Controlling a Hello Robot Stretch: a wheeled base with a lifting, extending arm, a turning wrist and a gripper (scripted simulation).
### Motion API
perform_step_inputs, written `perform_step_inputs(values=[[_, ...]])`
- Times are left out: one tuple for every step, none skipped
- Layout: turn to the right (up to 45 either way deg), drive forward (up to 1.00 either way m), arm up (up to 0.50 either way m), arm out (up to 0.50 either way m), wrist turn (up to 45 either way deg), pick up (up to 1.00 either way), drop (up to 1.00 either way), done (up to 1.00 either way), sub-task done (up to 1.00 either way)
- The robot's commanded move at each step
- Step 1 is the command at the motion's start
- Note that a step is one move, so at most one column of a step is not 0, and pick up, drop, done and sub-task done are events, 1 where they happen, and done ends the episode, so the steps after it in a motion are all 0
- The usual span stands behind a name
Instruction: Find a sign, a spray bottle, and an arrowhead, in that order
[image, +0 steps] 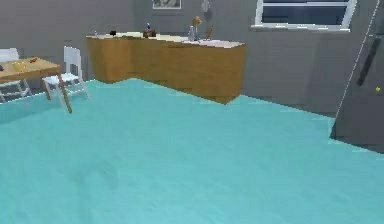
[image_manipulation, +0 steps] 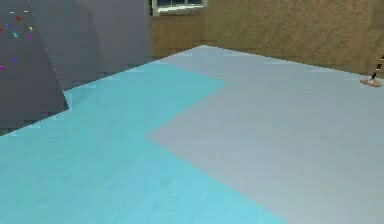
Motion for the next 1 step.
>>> perform_step_inputs(values=[[0.0,1.00,0.00,0.00,0.0,0.00,0.00,0.00,0.00]])
